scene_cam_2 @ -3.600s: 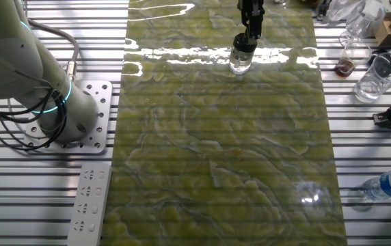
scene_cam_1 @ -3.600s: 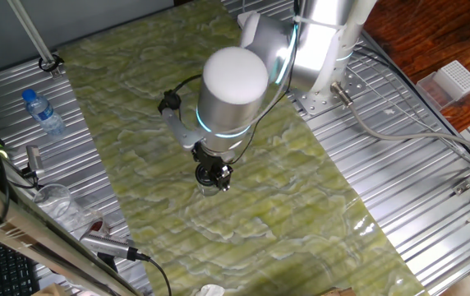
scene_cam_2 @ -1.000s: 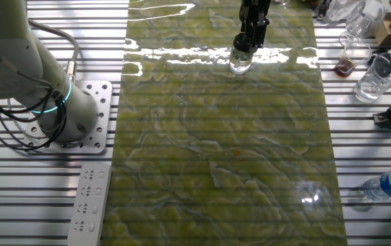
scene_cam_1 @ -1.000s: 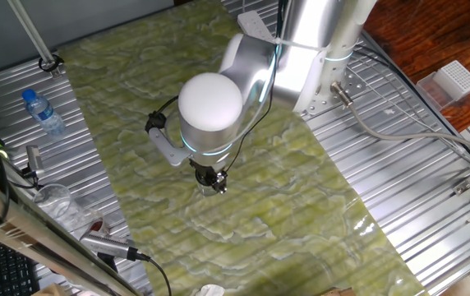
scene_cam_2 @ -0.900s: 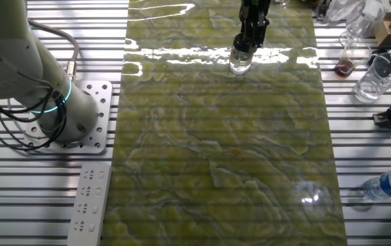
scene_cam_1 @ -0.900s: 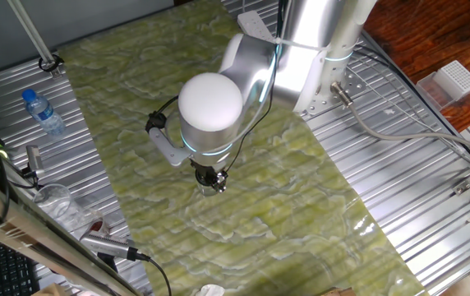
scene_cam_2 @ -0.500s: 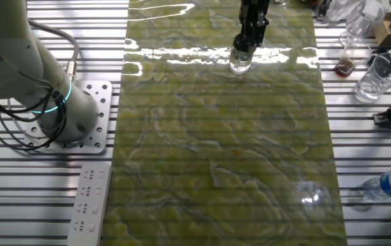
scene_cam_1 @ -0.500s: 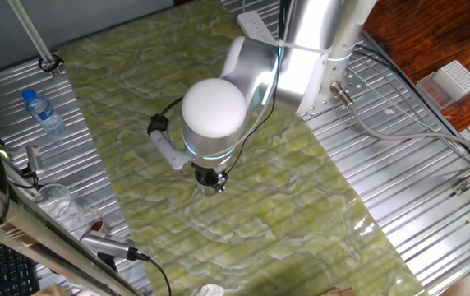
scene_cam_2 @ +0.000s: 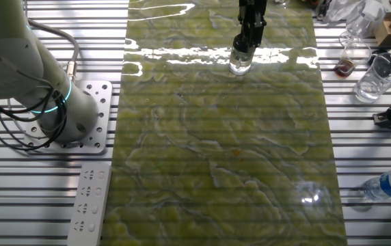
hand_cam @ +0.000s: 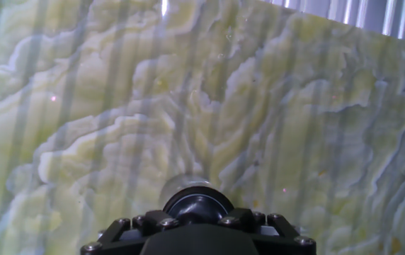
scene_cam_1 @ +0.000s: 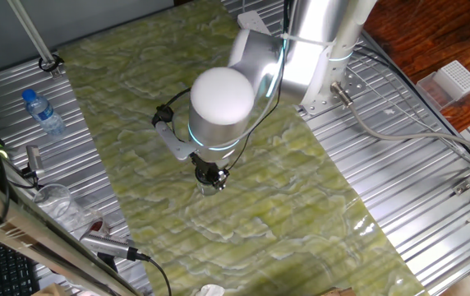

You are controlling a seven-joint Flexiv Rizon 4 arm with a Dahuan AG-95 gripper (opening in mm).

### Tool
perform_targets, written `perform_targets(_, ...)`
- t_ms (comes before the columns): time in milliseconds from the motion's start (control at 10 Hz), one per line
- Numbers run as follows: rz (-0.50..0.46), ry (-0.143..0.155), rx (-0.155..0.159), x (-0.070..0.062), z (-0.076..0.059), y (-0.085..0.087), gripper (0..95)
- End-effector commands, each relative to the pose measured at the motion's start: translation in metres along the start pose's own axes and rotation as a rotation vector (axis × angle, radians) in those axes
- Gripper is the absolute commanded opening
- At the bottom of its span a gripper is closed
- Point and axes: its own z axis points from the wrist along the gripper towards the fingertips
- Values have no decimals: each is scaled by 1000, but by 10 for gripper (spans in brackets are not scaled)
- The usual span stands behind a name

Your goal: Screw the lid onto the jar

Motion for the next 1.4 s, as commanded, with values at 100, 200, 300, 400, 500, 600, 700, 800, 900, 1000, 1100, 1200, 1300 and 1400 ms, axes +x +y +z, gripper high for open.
perform_targets(100, 7, -19, -5, -1, 0, 0, 380)
perform_targets(200, 15, -35, -14, -1, -1, -1, 380)
perform_targets(300, 18, -43, -20, -1, -2, -1, 380)
perform_targets(400, 20, -47, -22, -1, -4, -2, 380)
perform_targets(500, 23, -53, -22, -1, -5, -2, 380)
perform_targets(600, 27, -65, -22, -1, -5, -2, 380)
perform_targets(700, 31, -83, -26, -1, -5, -3, 380)
perform_targets(800, 35, -101, -39, -1, -6, -3, 570)
perform_targets(900, 36, -107, -44, -1, -7, -3, 570)
perform_targets(1000, 35, -109, -47, -1, -9, -4, 570)
perform_targets(1100, 33, -114, -48, 0, -10, -4, 570)
perform_targets(1200, 33, -131, -52, 1, -10, -5, 570)
perform_targets(1300, 34, -157, -62, 3, -10, -5, 570)
perform_targets(1400, 34, -169, -71, 4, -10, -6, 570)
